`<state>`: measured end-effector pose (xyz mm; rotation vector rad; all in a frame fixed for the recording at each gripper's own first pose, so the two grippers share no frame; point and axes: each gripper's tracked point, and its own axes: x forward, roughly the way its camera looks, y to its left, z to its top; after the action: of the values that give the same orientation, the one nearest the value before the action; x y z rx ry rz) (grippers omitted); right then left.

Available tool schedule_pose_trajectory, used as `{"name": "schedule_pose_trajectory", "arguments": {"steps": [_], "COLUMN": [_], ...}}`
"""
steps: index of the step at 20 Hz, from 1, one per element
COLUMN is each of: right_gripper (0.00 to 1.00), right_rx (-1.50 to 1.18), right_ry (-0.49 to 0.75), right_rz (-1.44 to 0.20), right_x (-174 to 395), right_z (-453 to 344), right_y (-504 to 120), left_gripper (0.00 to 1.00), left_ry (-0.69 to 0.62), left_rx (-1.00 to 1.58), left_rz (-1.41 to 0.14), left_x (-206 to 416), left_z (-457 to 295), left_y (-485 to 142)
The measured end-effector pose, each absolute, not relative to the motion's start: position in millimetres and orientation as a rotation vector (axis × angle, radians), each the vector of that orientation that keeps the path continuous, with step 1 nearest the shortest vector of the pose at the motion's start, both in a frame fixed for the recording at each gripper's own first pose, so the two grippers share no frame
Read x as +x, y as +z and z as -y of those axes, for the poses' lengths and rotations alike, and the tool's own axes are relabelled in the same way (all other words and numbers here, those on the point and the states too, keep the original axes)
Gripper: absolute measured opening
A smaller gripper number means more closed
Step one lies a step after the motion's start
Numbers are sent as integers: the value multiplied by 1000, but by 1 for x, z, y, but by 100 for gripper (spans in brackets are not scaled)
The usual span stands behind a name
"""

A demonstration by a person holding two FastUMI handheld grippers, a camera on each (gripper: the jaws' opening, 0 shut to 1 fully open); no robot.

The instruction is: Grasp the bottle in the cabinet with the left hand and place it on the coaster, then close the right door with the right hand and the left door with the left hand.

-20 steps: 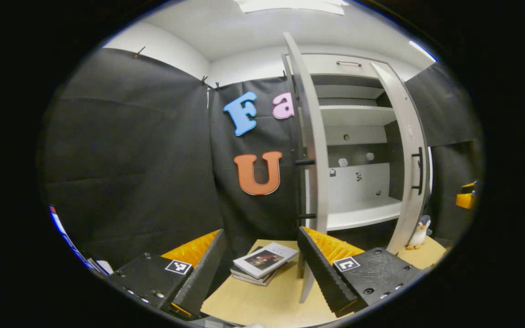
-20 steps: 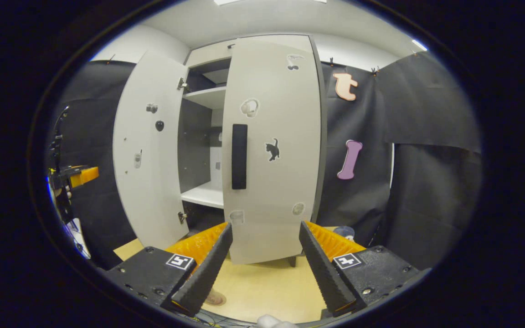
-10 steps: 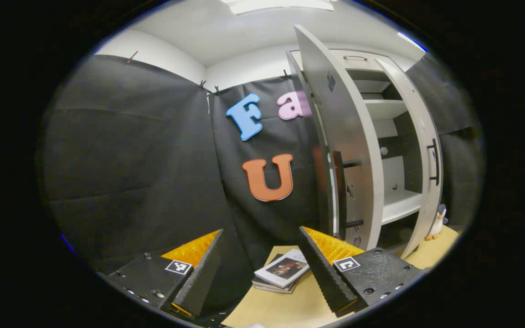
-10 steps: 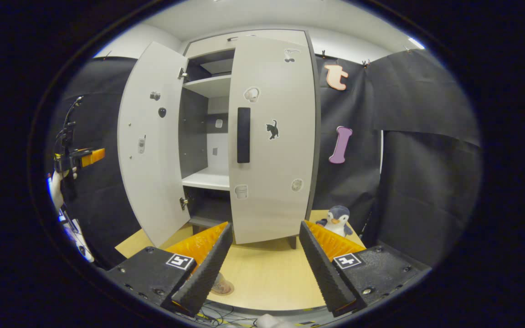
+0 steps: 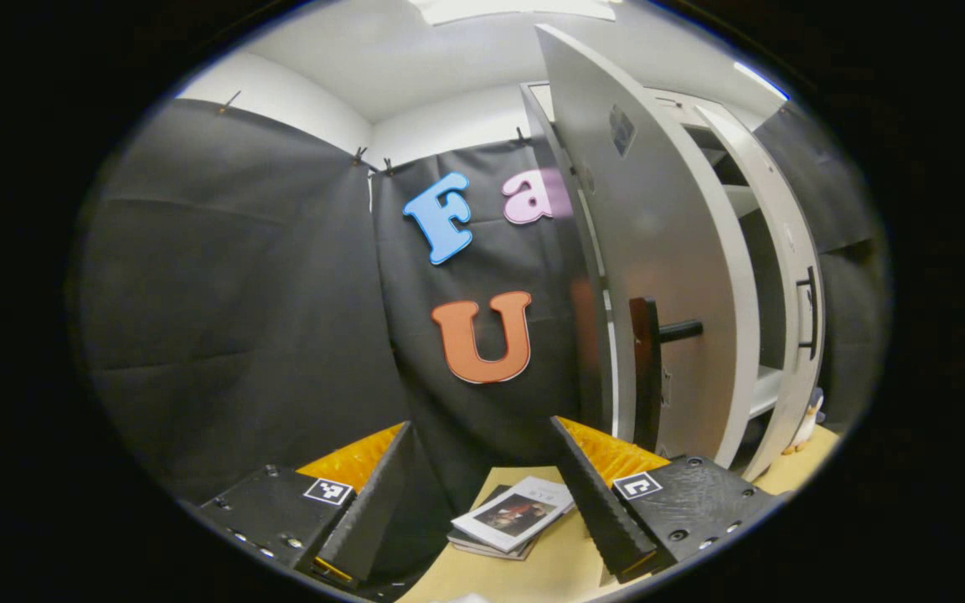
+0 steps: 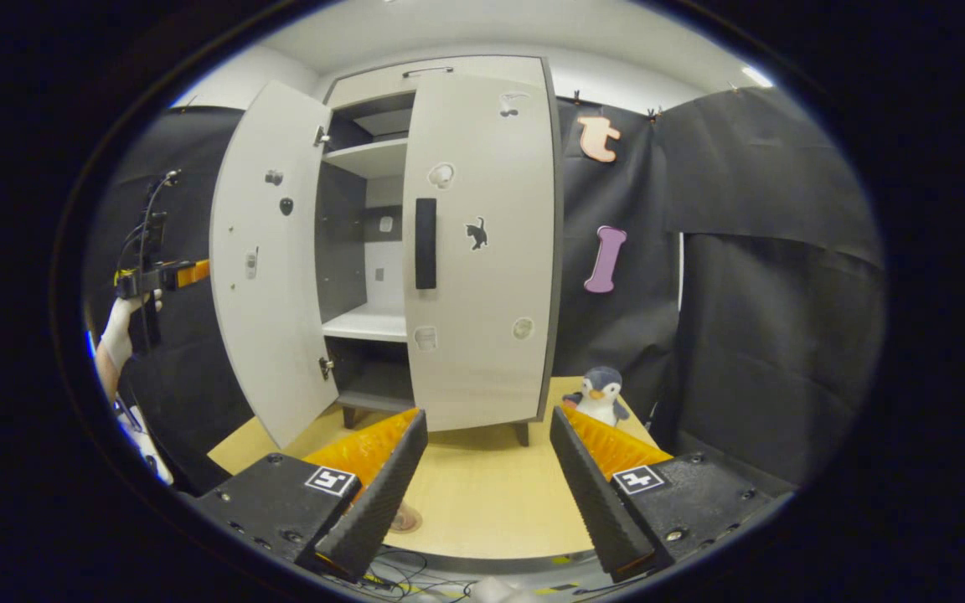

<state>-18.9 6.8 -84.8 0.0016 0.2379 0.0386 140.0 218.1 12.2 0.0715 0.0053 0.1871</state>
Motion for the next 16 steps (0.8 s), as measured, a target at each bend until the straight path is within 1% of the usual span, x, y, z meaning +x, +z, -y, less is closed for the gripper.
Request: {"name": "schedule_pose_trajectory", "arguments": {"steps": [4,6,7,11,12,13,14,15,16], "right_gripper": [97,97,97,97,97,96,96,97,97], "right_rx": [17,27,33,40,40,41,40,39,36], "right_ry": [33,30,32,54,60,65,70,75,79], "right_rz": [-239,-237,-240,-244,-243,-241,-239,-237,-237], "right_x": [-19,-19,-18,-14,-12,-11,-9,-8,-7], "right_z": [7,13,15,20,22,23,25,27,29], "right_y": [-85,-85,-86,-87,-87,-85,-84,-83,-83], "left_gripper": [97,94,88,88,92,88,92,88,88], "left_ry": [182,196,200,224,236,245,246,244,241], "left_rx": [70,105,116,151,153,149,143,136,126], "left_rz": [-16,-13,-9,-16,-14,-14,-15,-16,-15], "left_x": [146,148,149,146,145,144,143,142,141], "left_z": [-203,-203,-202,-198,-197,-195,-193,-189,-184], "left_y": [12,16,17,19,20,20,19,18,18]}}
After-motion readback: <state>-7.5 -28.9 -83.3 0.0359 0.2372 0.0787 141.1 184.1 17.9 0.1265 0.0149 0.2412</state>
